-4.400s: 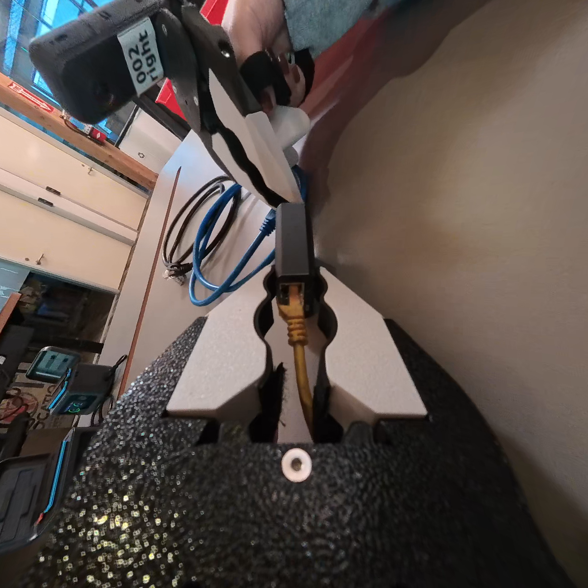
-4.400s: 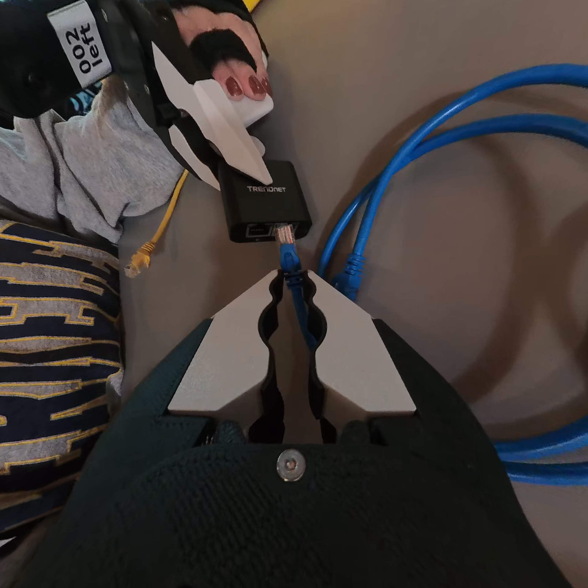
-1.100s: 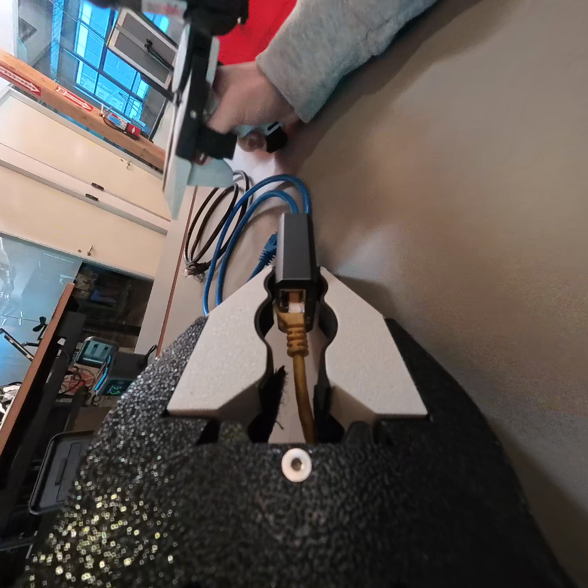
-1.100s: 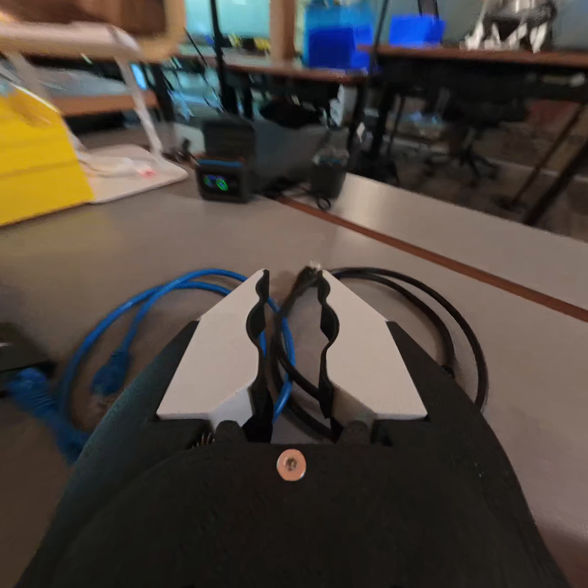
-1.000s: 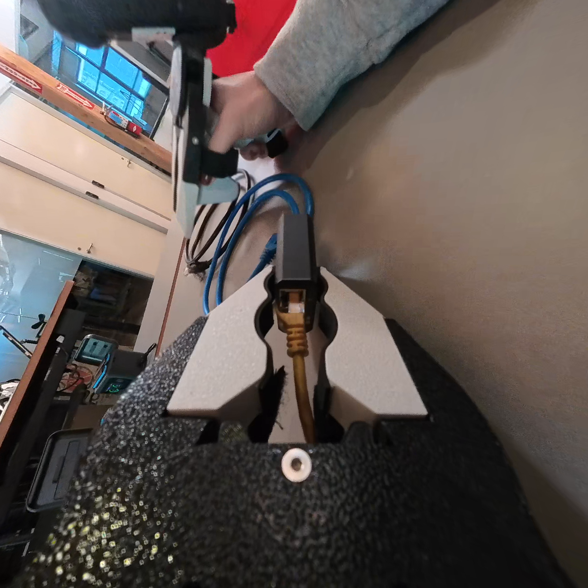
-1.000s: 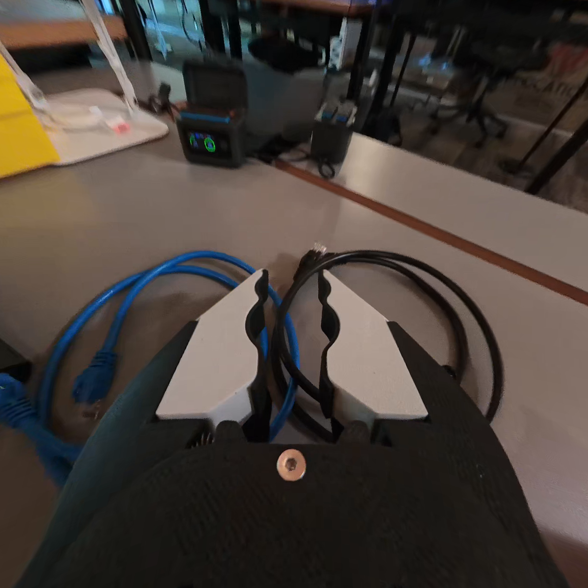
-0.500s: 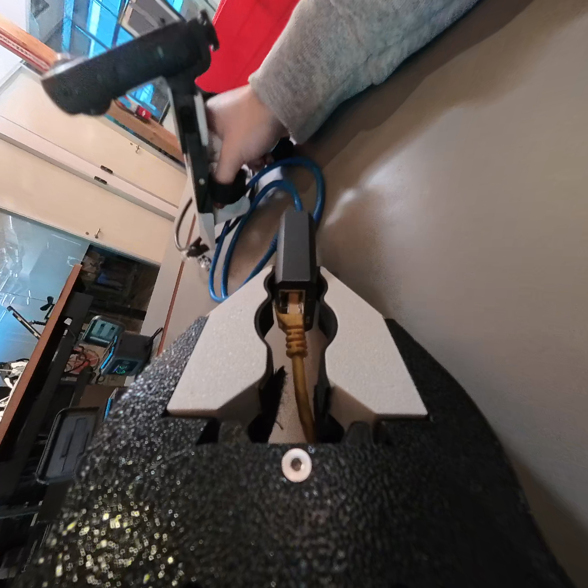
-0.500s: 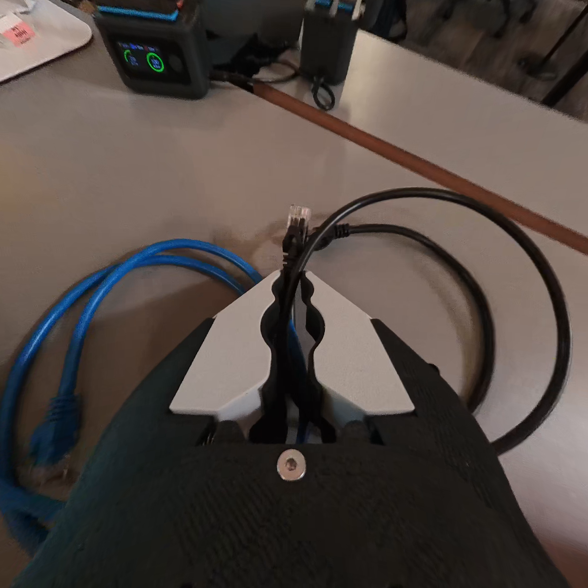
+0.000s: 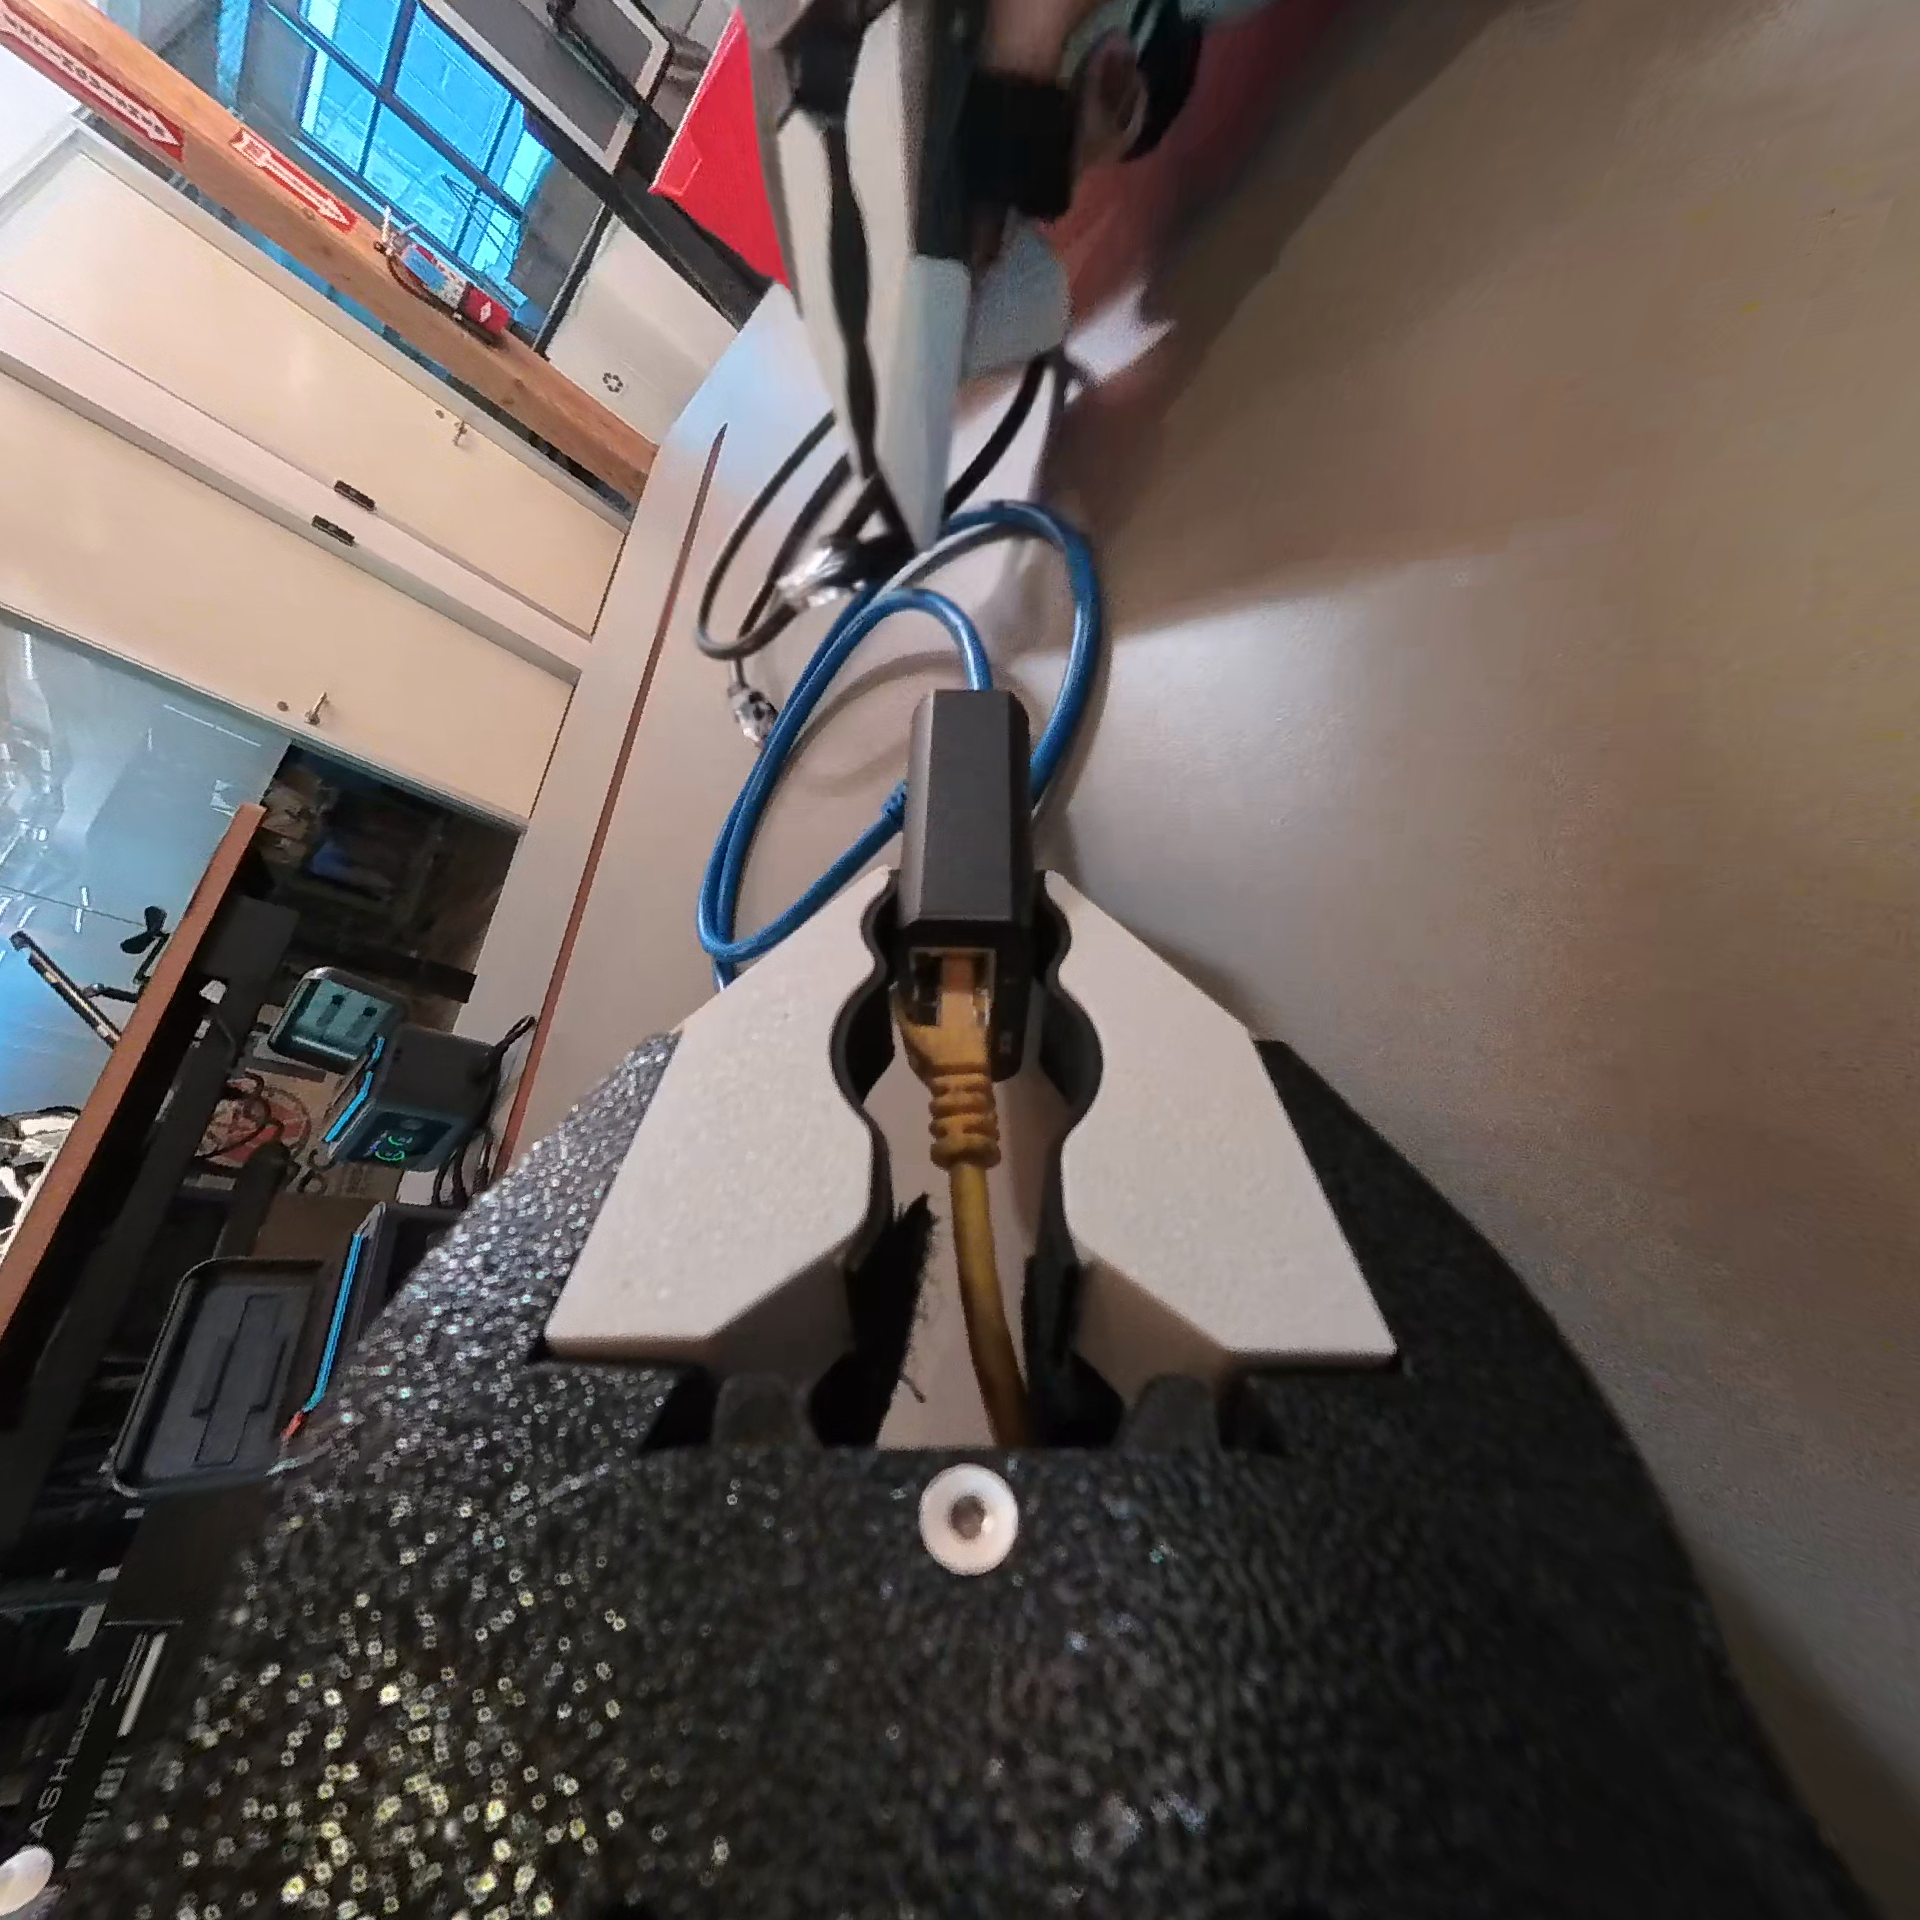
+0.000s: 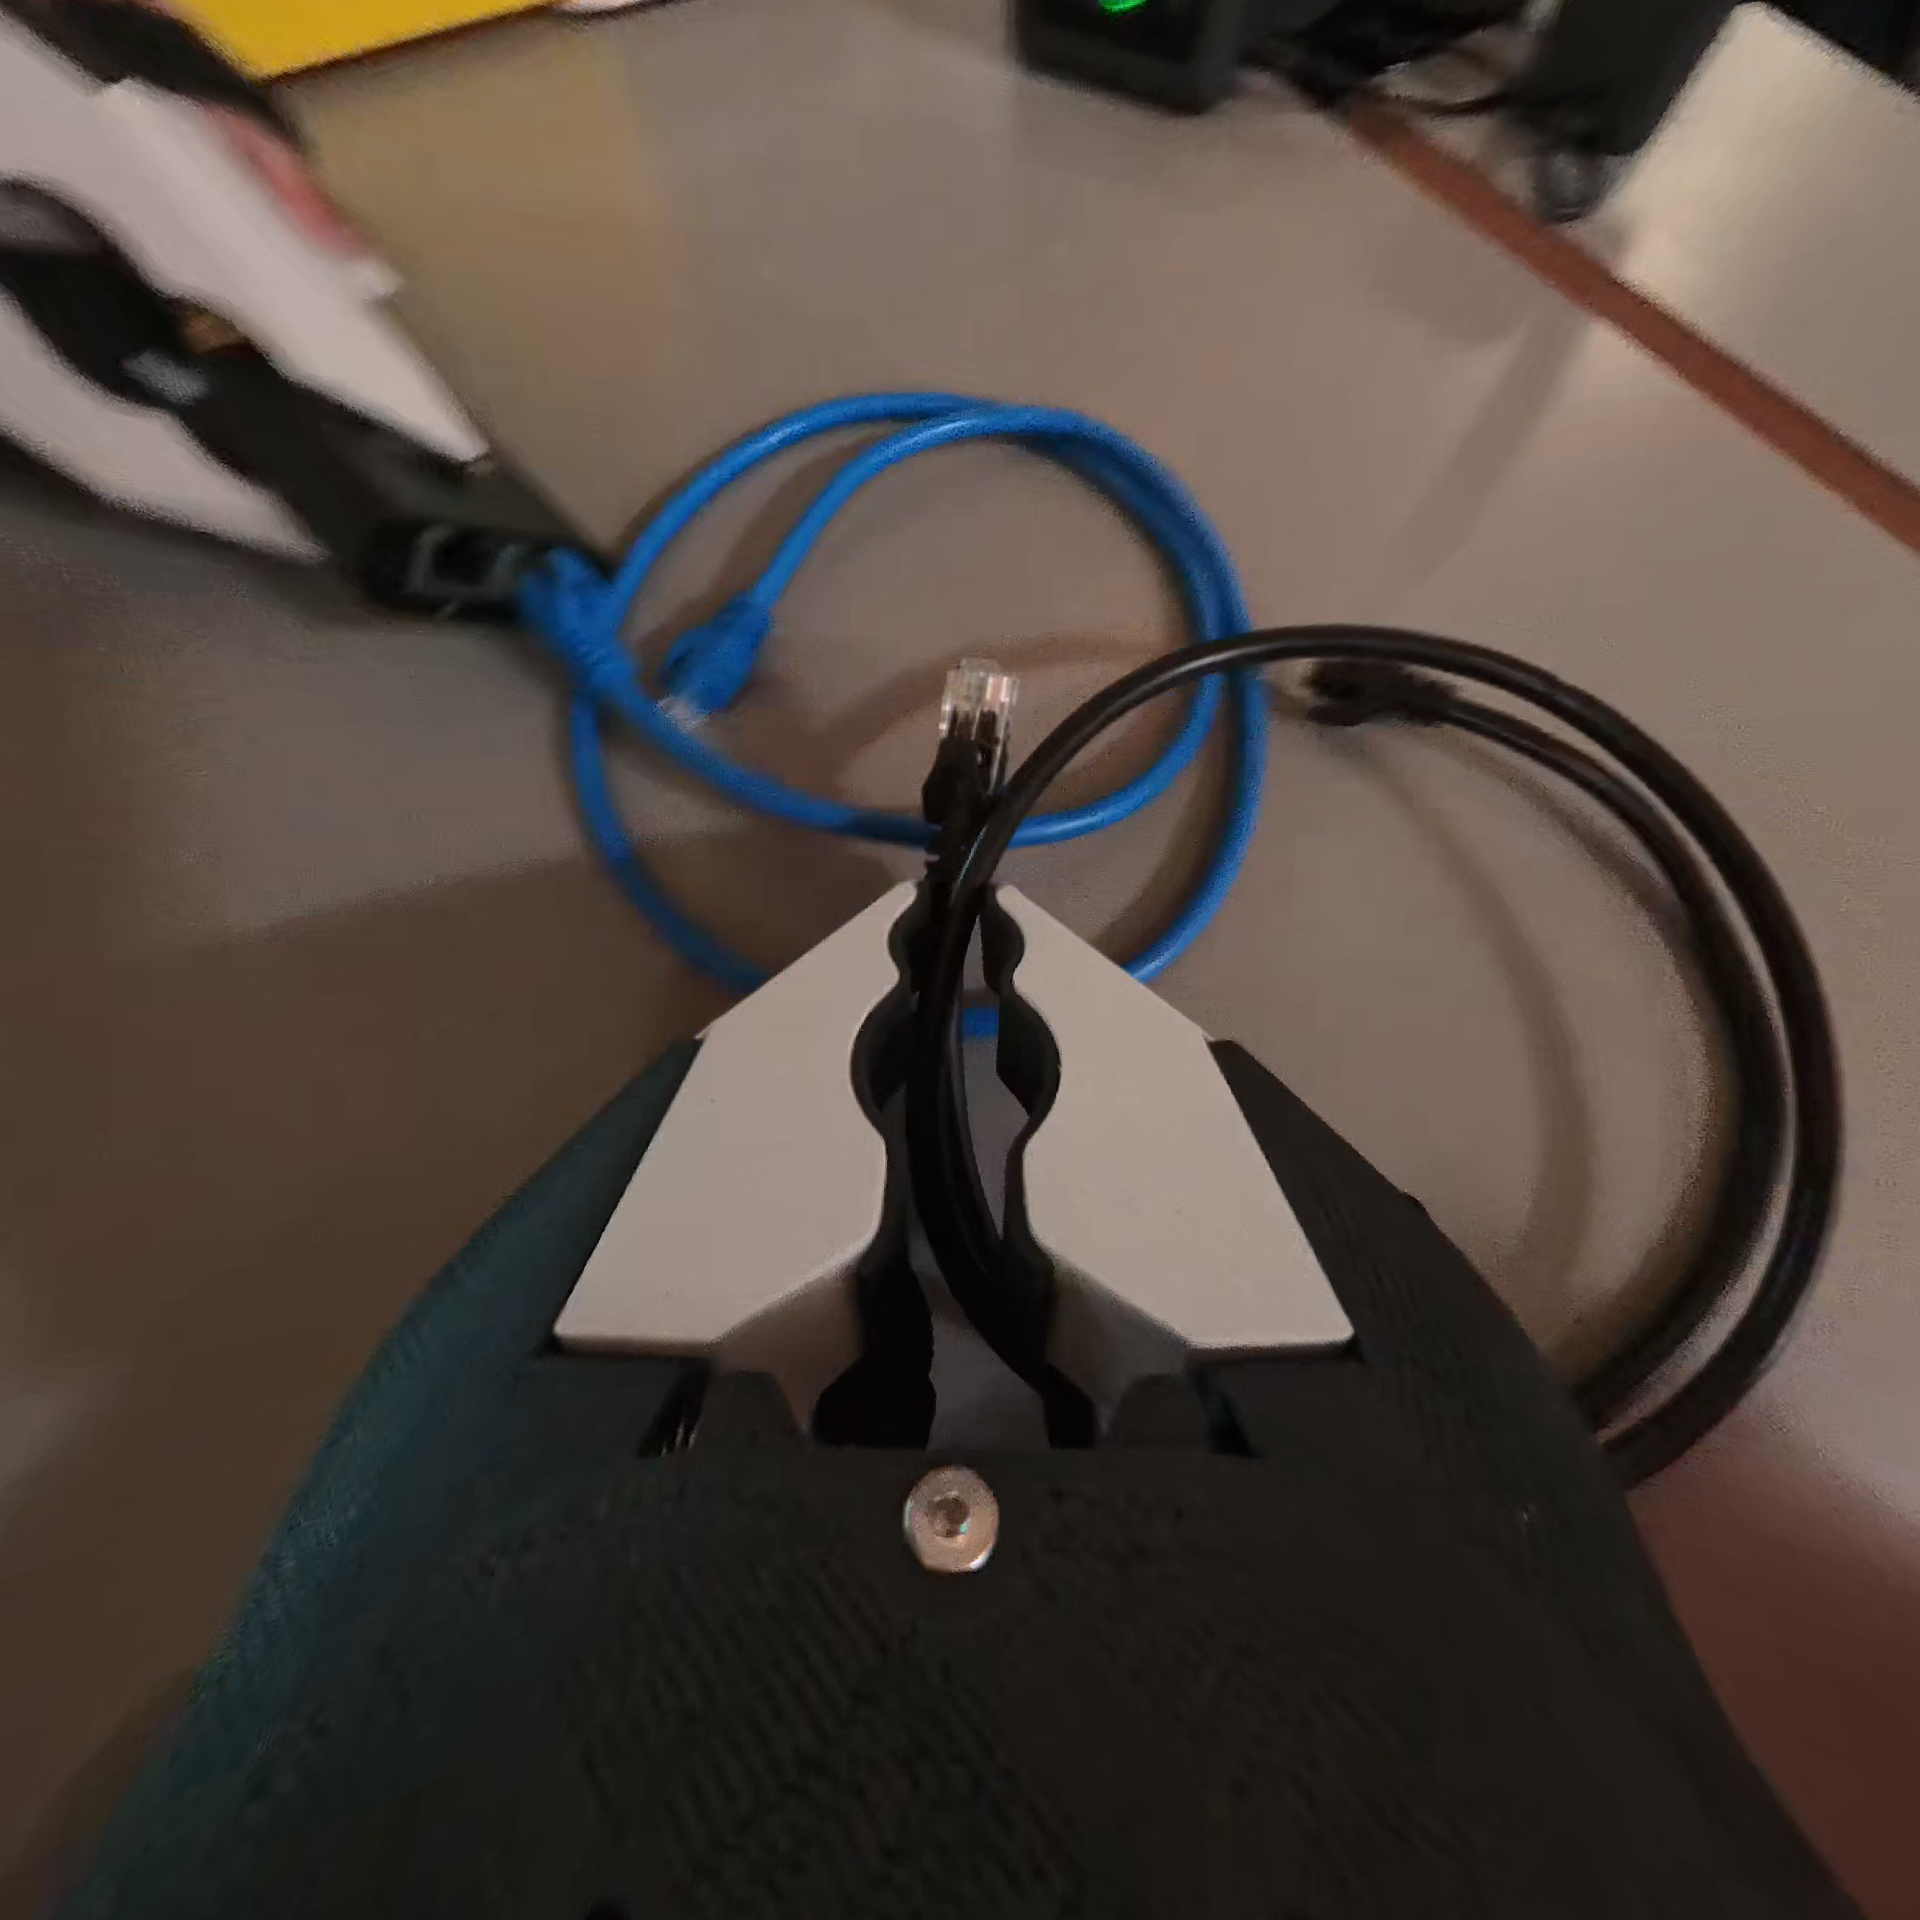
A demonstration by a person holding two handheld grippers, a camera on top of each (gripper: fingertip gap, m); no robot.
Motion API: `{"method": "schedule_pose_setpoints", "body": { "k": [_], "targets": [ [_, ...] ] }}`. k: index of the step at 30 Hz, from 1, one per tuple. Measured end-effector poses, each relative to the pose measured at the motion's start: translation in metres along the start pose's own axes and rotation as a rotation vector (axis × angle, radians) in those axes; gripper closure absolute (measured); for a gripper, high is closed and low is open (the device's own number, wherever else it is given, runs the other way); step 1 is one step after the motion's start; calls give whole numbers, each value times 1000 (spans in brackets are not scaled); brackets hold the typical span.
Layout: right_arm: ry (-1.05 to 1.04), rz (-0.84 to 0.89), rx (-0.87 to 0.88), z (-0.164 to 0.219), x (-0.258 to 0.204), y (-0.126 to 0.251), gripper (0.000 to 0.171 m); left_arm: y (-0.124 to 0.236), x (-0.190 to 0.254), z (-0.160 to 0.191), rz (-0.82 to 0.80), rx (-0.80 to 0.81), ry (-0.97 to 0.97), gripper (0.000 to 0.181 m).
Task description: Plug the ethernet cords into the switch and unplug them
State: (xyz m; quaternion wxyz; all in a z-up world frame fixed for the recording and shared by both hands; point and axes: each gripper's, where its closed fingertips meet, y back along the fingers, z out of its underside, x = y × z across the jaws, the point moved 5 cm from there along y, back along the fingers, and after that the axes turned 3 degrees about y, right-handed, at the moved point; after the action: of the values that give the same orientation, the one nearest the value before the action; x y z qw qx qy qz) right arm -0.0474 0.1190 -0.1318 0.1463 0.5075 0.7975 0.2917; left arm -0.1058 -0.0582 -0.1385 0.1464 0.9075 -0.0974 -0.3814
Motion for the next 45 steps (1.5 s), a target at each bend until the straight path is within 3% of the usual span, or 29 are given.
{"method": "schedule_pose_setpoints", "body": {
  "k": [1,5,7,13,16,23,27,32,35,45],
  "targets": [
    [32,-67,-7,1,-10,3,164,0,0,0,1,0,2,160],
    [121,-336,-35,3,-47,13,162,-1,1,-1,1,0,-2,160],
    [132,-375,-54,4,-55,11,159,-1,1,-1,1,0,-4,160],
    [176,-265,24,-7,-48,16,128,-1,1,-1,2,3,-2,160],
    [185,-258,33,-9,-49,19,131,-1,2,-1,2,2,-1,160],
    [153,-9,12,-11,-22,22,143,0,2,-1,2,2,-1,160],
    [91,-170,-7,-11,-40,16,150,0,2,-1,2,2,-1,160],
    [-39,-55,-134,-6,-36,1,156,1,2,-1,3,3,-1,160],
    [-56,42,-174,-5,-29,2,153,2,2,-1,3,3,-1,160],
    [-139,137,-190,2,-21,-7,151,4,2,-1,3,2,-3,160]
  ]
}}
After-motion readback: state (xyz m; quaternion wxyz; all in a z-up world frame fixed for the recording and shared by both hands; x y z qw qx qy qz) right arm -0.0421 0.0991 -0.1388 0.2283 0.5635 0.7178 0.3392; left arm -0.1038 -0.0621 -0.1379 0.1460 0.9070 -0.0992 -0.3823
